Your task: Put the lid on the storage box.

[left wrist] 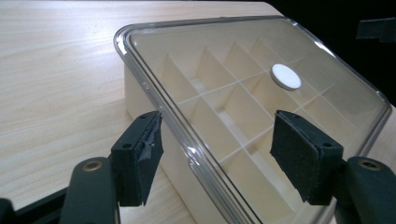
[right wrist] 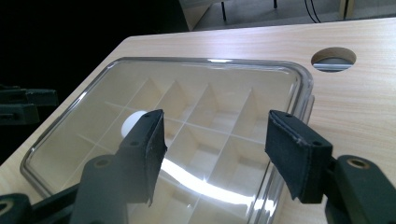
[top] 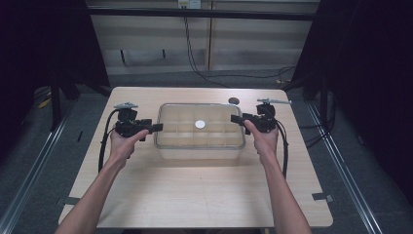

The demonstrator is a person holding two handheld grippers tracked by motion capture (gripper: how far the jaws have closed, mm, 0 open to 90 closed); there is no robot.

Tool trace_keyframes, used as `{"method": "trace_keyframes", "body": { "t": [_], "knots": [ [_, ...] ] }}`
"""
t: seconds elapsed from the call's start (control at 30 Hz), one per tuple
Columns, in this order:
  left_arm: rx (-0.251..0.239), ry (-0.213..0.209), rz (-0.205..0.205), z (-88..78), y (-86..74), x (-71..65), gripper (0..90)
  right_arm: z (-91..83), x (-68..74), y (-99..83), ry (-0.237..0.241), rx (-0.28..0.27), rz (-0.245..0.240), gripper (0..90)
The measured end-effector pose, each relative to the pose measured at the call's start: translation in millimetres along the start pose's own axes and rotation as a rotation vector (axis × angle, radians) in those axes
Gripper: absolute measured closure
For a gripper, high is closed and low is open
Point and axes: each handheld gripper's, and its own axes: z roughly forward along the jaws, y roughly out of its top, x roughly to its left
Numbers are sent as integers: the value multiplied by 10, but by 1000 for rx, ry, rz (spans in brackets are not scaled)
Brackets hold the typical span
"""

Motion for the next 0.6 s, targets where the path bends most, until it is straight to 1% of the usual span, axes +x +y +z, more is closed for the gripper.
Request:
{"method": "trace_keyframes", "body": {
  "t": [0.03,0.07,0.1,0.2,0.23,0.27,0.3,0.4,0.43,0.47,0.5,0.53,0.57,0.6],
  "knots": [
    [-8,5,8,-22,-6,-22,336,0,0,0,0,0,0,376],
    [-18,6,17,-76,-9,-60,337,-43,30,-27,-2,-13,-10,369],
    [-23,-3,14,-104,-10,-78,337,-56,36,-35,1,-17,-11,366],
    [-37,13,34,-202,-15,-136,333,-120,57,-56,11,-16,-14,357],
    [-37,13,34,-202,-15,-136,330,-149,64,-64,15,-20,-15,355],
    [-25,8,46,-257,-23,-160,325,-181,73,-73,20,-28,-12,355],
    [-26,14,52,-279,-29,-170,324,-213,84,-79,25,-28,-12,355],
    [-24,27,50,-339,-65,-191,323,-301,113,-105,21,-25,-23,355],
    [-8,30,58,-349,-82,-197,323,-326,112,-116,21,-22,-27,356],
    [4,41,57,-353,-102,-209,323,-348,113,-129,18,-13,-26,355],
    [9,46,62,-363,-126,-214,323,-370,111,-147,9,-6,-30,354],
    [9,46,62,-363,-126,-214,323,-370,111,-147,9,-6,-30,354],
    [12,39,59,-396,-176,-226,323,-436,109,-202,7,-7,-25,354],
    [10,38,58,-418,-209,-236,323,-462,107,-220,10,-6,-25,354]
  ]
}}
